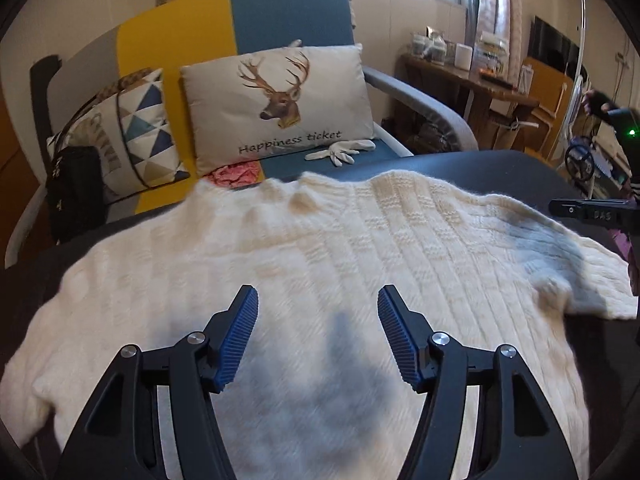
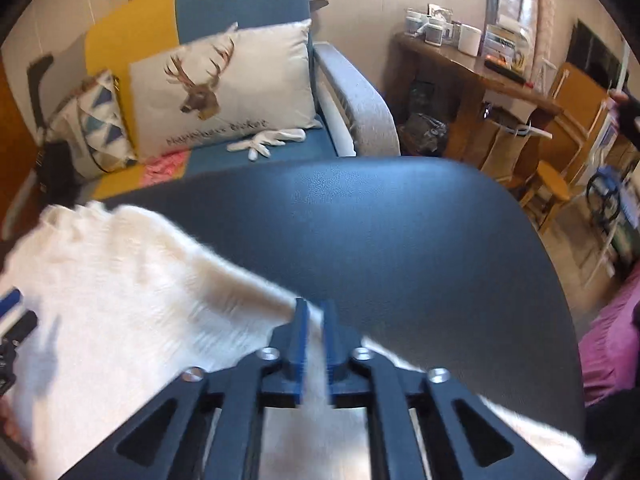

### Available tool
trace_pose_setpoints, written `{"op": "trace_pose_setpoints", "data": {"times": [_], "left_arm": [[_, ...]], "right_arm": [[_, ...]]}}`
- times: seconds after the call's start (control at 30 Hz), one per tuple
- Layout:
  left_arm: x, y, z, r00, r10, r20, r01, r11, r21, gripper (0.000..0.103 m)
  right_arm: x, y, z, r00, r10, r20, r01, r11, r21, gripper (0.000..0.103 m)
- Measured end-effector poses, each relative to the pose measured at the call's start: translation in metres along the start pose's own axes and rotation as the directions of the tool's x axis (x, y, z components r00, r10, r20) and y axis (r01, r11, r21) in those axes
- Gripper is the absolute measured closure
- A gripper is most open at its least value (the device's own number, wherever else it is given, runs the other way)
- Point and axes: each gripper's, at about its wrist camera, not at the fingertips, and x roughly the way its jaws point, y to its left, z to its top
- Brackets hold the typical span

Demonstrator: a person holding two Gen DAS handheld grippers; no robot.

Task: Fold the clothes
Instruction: 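Grasp the sweater side edge with the right gripper and fold it inward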

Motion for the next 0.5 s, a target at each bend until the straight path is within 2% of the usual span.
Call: {"op": "trace_pose_setpoints", "data": {"times": [0.1, 0.23, 0.27, 0.33, 0.4, 0.43, 0.5], "left_arm": [[-0.031, 0.028, -0.033, 0.999, 0.033, -0.007, -0.034, 0.998, -0.044, 0.037], [-0.065, 0.057, -0.081, 0.998, 0.046, -0.034, -0.049, 0.991, -0.122, 0.037], [-0.069, 0.061, -0.09, 0.998, 0.049, -0.045, -0.055, 0.989, -0.141, 0.037], [-0.078, 0.068, -0.108, 0.996, 0.062, -0.064, -0.072, 0.983, -0.168, 0.037], [-0.086, 0.072, -0.125, 0.994, 0.077, -0.078, -0.09, 0.98, -0.178, 0.037], [-0.09, 0.073, -0.132, 0.993, 0.084, -0.082, -0.097, 0.98, -0.175, 0.037], [-0.096, 0.076, -0.144, 0.992, 0.092, -0.089, -0.106, 0.98, -0.17, 0.037]], "right_arm": [[-0.015, -0.003, -0.018, 0.996, -0.017, -0.084, 0.012, 0.998, -0.062, 0.087], [-0.001, -0.013, -0.048, 0.973, -0.116, -0.202, 0.099, 0.991, -0.089, 0.08], [-0.003, -0.015, -0.048, 0.975, -0.119, -0.19, 0.106, 0.991, -0.078, 0.08], [-0.006, -0.018, -0.048, 0.978, -0.126, -0.165, 0.118, 0.991, -0.056, 0.091], [-0.009, -0.021, -0.048, 0.981, -0.134, -0.14, 0.13, 0.991, -0.033, 0.094], [-0.01, -0.023, -0.048, 0.982, -0.138, -0.128, 0.136, 0.99, -0.021, 0.099], [-0.013, -0.026, -0.048, 0.984, -0.146, -0.103, 0.147, 0.989, 0.002, 0.098]]}}
